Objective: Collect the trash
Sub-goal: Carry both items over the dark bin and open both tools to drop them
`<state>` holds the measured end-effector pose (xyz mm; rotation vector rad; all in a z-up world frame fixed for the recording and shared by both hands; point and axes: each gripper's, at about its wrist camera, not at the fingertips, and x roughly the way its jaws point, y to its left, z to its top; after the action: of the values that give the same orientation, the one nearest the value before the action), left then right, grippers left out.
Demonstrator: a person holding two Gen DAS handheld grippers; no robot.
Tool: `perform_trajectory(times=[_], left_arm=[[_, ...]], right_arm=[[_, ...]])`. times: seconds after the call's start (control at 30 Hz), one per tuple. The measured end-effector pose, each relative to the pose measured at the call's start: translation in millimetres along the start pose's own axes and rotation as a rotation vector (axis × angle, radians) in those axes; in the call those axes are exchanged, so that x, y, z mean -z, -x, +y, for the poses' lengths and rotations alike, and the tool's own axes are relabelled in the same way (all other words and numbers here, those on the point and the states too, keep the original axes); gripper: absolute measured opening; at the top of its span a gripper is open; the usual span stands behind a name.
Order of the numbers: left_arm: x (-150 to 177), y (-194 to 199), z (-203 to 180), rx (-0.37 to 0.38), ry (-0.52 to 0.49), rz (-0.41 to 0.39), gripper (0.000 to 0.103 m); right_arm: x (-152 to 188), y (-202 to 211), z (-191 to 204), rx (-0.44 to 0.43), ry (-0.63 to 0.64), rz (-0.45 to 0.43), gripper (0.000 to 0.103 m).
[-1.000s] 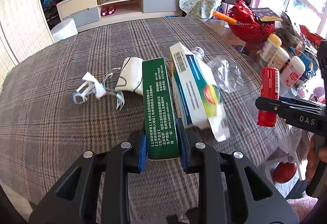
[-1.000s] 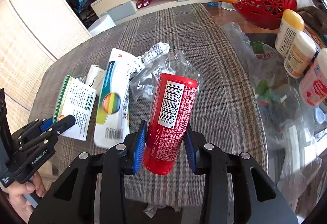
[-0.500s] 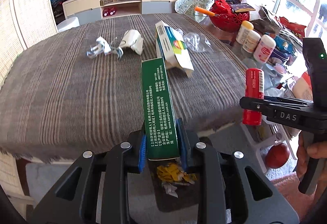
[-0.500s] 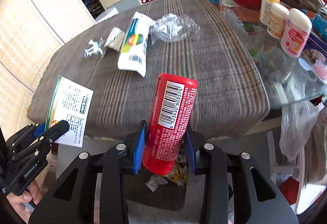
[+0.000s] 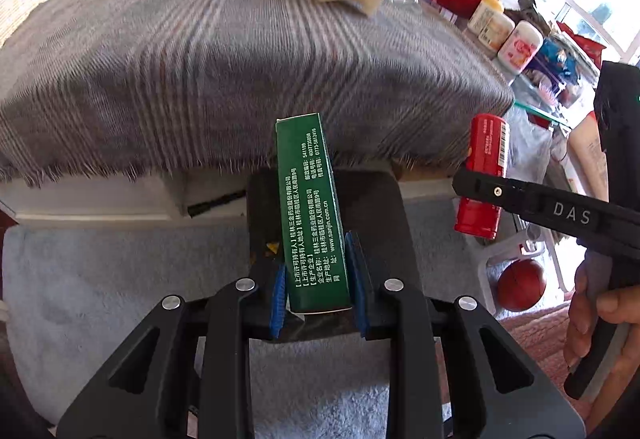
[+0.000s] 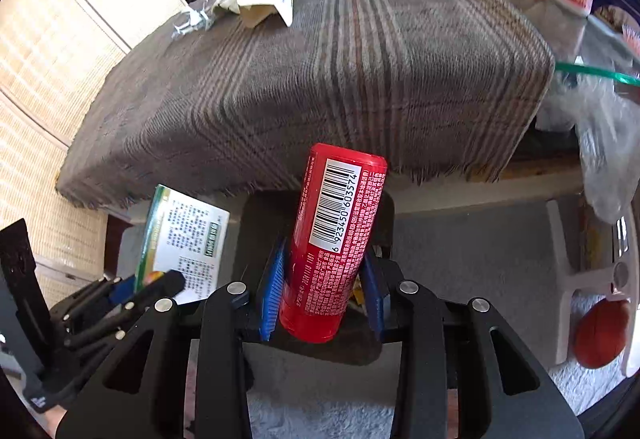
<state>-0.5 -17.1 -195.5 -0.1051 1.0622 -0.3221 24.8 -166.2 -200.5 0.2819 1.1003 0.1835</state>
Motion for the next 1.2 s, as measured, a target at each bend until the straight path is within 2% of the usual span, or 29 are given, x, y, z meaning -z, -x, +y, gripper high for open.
perform_trajectory(times=[0.2,0.37,0.67,0.77,0.83,0.93,1.0,1.03,1.07,1.13,1.2], left_arm=[[17,-26,-2,-0.006,0.003,0.055,0.025],[18,-39,-5,-0.012,-0.012,0.085,0.025],[10,-49,-10,-0.009,-0.017,0.099,0.028],[9,-49,-12,-0.007,-0.016,0.097,0.036],[9,-47,-10,-0.007,-0.012,0.095,0.042],[11,-42,-6,-0.021,-0.015,0.082,0.054],[12,-38,-3,-0.032,-0.014,0.072,0.064],[12,-36,-2,-0.035,-0.013,0.066,0.071],[13,-33,0,-0.038,-0.010,0.059,0.076],[14,-27,4,-0.045,-0.006,0.048,0.088],[16,-24,8,-0.045,0.003,0.048,0.089]], right_arm=[[16,-34,7,0.017,0.033,0.041,0.036],[19,-51,14,0.084,0.086,0.042,0.036],[12,-54,12,0.048,0.048,0.052,0.038],[9,-54,6,0.040,0.027,0.052,0.039],[8,-50,-2,0.040,0.016,0.049,0.051],[7,-41,-12,0.044,0.001,0.031,0.056],[7,-34,-19,0.056,-0.012,0.017,0.078],[7,-30,-24,0.062,-0.019,0.010,0.083],[7,-27,-28,0.068,-0.027,0.006,0.094],[9,-26,-32,0.067,-0.031,0.014,0.097],[10,-26,-32,0.055,-0.030,0.025,0.097]])
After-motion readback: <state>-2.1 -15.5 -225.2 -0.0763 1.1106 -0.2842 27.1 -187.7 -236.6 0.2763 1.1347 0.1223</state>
